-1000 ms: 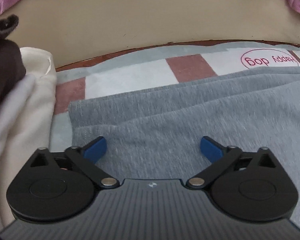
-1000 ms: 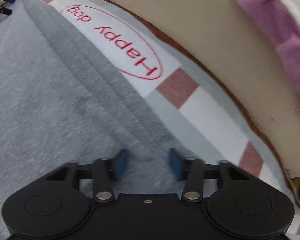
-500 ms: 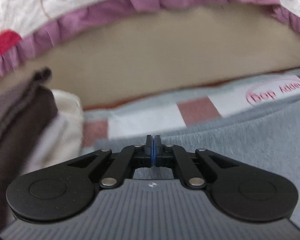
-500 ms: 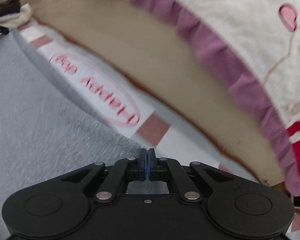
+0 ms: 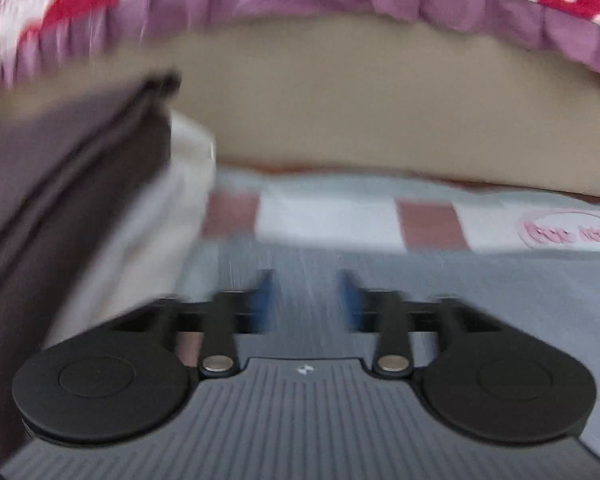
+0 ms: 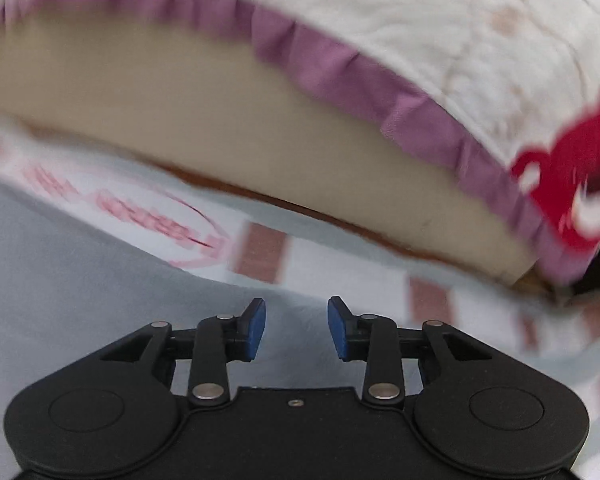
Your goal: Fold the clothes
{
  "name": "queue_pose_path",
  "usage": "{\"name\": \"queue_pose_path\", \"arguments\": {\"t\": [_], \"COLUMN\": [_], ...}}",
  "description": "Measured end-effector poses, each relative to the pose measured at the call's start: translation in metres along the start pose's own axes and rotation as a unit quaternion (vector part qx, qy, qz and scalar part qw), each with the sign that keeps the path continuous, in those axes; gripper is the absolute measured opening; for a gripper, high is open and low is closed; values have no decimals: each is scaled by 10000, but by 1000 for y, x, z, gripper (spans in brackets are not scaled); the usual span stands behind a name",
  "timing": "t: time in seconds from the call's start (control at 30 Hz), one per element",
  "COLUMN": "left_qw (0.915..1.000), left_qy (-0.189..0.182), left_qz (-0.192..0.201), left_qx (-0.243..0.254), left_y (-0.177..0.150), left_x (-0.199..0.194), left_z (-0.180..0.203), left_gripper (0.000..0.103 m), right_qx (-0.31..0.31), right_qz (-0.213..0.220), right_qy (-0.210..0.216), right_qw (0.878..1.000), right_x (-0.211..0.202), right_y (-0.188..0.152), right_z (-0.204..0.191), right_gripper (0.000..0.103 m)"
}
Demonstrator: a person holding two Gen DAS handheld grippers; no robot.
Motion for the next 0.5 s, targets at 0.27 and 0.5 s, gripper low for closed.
{"name": "queue_pose_path", "arguments": {"t": [0.27,0.5], "left_qw": [9943,9828], "left_qy": [26,228], "left_qz": [-922,-1479], "left_qx": [-527,-1079], "left_y": [-45,-97], "left_x": [-36,-54], "left_z": [-20,-36], "left_gripper": [66,71], "right_qx": [-883,-1481], "right_qz": [-631,-909], "right_qy": [1899,2972], "right_qw": [9758,9389], "right_x": [-18,-63], "right_y": [15,-1], "right_z": [-120,-216], "right_gripper": [45,58]}}
Point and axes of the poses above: each gripper's, at about its wrist camera, not at the fingertips, and x roughly the way its jaws point, z to its right, y to its top, the point moved 3 cm from there along x, roughly the way its jaws point, and after that the axes turned 5 degrees about -y, right-handed, at the moved point
